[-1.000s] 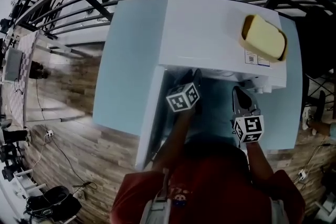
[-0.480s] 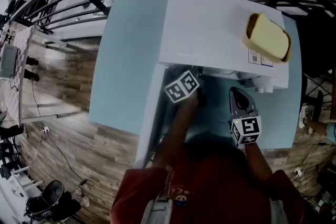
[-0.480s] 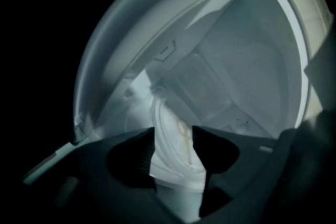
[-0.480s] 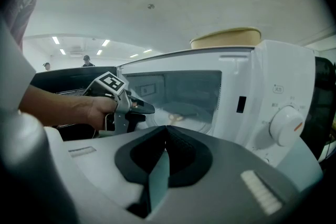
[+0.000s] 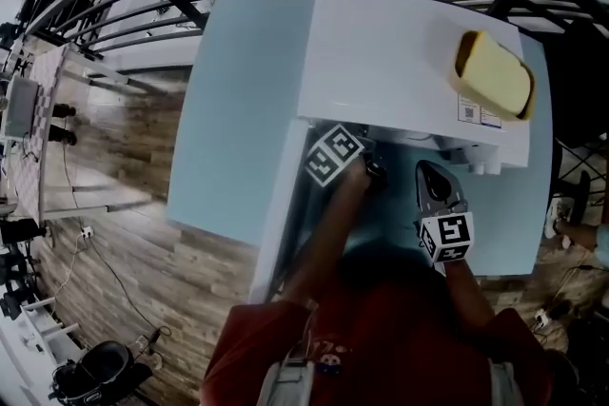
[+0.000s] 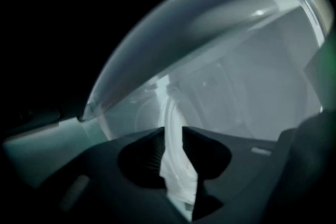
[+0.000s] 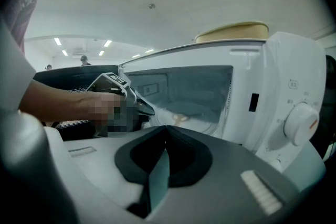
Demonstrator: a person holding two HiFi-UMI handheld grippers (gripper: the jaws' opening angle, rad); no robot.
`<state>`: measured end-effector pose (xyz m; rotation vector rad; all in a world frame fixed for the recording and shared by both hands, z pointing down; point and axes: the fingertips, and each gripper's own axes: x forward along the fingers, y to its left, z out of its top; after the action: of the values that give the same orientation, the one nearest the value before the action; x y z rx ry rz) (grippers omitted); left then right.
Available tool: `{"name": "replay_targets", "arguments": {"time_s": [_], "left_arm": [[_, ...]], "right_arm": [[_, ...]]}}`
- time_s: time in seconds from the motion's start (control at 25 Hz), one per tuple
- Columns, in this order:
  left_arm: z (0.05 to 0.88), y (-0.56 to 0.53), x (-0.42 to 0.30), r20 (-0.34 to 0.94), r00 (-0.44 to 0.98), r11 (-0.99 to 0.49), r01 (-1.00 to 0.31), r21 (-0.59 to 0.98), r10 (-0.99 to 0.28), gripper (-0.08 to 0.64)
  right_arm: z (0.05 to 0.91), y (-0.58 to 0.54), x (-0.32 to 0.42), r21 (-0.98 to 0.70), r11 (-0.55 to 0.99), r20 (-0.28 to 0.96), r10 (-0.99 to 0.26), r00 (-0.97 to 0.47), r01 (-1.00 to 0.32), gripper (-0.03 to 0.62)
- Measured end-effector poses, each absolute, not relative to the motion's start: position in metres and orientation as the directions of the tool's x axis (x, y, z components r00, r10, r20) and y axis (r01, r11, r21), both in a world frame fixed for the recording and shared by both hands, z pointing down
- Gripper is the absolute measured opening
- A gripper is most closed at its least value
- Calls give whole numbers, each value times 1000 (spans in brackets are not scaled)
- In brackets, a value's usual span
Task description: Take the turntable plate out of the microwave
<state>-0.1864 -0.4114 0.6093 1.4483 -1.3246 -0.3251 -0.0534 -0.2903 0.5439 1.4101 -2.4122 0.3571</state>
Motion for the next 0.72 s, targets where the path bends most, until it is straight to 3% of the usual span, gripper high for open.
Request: {"name": "replay_targets", "arguments": {"time_s": [0.12,0.28,0.72], "left_arm": [[615,-406,-176,441,373,264,-437,860,-817,23],[618,-405,-159,414,404,294,-326,898,-816,21],[624,-380,-152,357,413,270,-255,929,-838,15]], "right_arm": [[544,-293,-55,-61,475,389,-799,-459,-878,0],[544,-294,-56,-64,475,383,-800,-461,-877,0],[541,-291,-44,-34,473,384,-807,-448,-881,0]]}}
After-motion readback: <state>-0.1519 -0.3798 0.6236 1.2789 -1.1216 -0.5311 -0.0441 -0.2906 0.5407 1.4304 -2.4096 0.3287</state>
